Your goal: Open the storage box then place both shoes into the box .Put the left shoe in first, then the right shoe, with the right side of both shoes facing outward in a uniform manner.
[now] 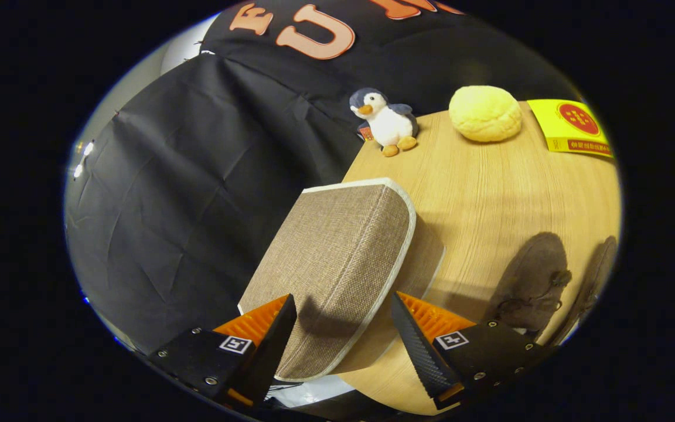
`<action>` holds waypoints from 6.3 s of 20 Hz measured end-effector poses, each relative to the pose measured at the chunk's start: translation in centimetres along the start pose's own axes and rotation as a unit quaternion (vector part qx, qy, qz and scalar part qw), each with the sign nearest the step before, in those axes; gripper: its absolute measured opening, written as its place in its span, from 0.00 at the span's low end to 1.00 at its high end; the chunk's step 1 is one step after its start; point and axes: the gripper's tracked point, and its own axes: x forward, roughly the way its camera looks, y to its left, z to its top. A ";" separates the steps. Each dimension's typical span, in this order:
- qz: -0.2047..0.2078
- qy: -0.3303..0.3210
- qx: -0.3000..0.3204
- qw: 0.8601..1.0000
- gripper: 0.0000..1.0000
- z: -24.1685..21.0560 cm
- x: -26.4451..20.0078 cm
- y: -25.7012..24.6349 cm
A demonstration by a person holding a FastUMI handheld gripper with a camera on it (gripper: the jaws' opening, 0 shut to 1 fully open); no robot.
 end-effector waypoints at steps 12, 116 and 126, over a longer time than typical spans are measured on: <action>0.099 0.016 0.140 0.985 0.85 -0.9 0.6 1.1; -0.389 -0.092 -0.008 0.917 0.06 -1.1 -6.6 -22.4; -0.392 -0.128 -0.012 0.911 0.04 3.4 -10.4 -13.1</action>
